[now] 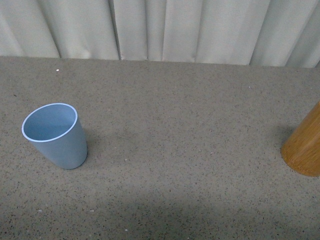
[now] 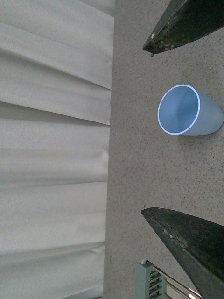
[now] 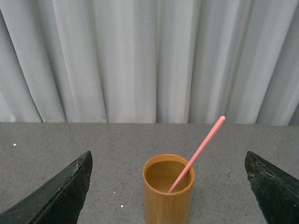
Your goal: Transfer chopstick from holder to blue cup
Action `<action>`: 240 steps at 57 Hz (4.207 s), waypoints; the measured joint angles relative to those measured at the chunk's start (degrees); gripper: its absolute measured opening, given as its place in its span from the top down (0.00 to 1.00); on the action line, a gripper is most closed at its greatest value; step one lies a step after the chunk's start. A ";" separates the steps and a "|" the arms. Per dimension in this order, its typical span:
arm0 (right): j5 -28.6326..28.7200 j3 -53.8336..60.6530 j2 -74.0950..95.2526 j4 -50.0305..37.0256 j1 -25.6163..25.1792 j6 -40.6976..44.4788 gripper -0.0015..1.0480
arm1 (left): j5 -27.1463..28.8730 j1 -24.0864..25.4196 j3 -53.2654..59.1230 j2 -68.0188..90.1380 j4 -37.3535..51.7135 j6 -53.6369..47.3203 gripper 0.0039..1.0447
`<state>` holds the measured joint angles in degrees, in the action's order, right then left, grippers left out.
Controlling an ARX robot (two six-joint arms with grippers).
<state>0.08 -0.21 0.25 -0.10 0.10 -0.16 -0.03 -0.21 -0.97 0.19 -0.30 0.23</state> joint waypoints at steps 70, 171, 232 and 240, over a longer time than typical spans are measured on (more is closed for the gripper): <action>0.00 0.00 0.00 0.00 -0.07 0.02 0.09 | 4.63 -17.92 -15.12 79.32 17.44 39.10 0.06; 0.00 0.00 0.00 0.00 -0.07 0.02 0.09 | 11.47 -7.98 -25.73 93.74 17.97 44.87 0.35; 0.00 0.00 0.00 0.00 -0.07 0.02 0.09 | 6.60 -20.63 -29.66 90.62 19.04 43.52 0.97; 0.00 0.00 0.00 0.00 -0.07 0.02 0.09 | 7.43 -25.40 -30.53 92.06 19.08 43.50 0.97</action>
<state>0.08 -0.21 0.25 -0.10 0.03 -0.14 7.40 -25.61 -31.51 92.25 18.79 43.72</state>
